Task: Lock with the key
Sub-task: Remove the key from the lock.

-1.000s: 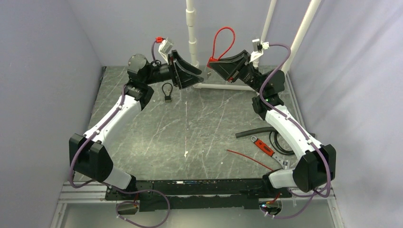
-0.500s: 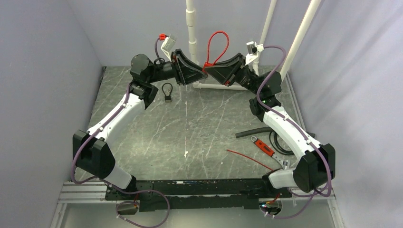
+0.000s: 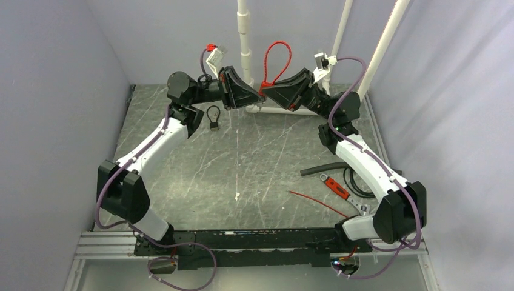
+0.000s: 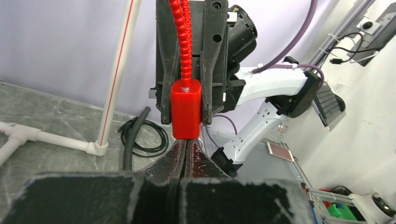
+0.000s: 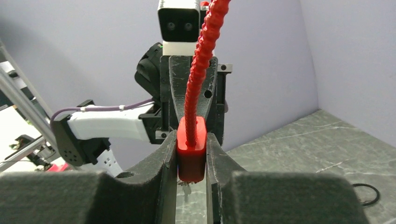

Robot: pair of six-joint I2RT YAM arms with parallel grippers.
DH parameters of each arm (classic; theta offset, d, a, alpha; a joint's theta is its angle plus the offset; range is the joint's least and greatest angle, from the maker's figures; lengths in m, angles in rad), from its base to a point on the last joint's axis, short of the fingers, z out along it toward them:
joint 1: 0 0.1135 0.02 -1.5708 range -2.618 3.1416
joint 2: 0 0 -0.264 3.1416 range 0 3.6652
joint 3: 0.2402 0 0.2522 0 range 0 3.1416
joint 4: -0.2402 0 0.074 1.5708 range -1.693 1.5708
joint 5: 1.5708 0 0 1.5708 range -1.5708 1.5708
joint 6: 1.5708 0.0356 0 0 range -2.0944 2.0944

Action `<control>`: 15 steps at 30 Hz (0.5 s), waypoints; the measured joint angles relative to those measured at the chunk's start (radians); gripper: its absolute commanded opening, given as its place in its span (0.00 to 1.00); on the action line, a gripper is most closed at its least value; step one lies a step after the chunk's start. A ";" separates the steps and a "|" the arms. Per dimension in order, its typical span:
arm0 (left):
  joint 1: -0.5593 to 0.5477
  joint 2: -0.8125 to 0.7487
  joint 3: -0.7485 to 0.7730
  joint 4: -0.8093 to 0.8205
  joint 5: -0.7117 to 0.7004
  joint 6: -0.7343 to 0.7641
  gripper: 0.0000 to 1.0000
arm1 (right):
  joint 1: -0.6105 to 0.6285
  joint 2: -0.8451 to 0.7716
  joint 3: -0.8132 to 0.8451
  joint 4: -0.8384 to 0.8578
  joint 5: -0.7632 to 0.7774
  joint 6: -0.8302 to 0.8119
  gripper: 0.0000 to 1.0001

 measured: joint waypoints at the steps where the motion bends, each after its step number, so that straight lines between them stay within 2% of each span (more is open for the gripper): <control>1: 0.000 0.003 0.000 0.017 0.013 -0.017 0.00 | 0.000 0.002 0.000 0.007 -0.010 0.009 0.00; 6: 0.000 0.008 -0.017 0.062 0.052 -0.053 0.00 | -0.001 0.006 0.000 0.021 -0.049 0.037 0.00; 9: 0.000 -0.009 -0.061 0.044 0.031 -0.016 0.00 | -0.005 0.019 0.000 0.008 -0.066 0.041 0.00; 15: -0.012 -0.100 -0.124 -0.256 -0.114 0.232 0.00 | -0.013 0.038 0.000 -0.100 -0.051 0.017 0.00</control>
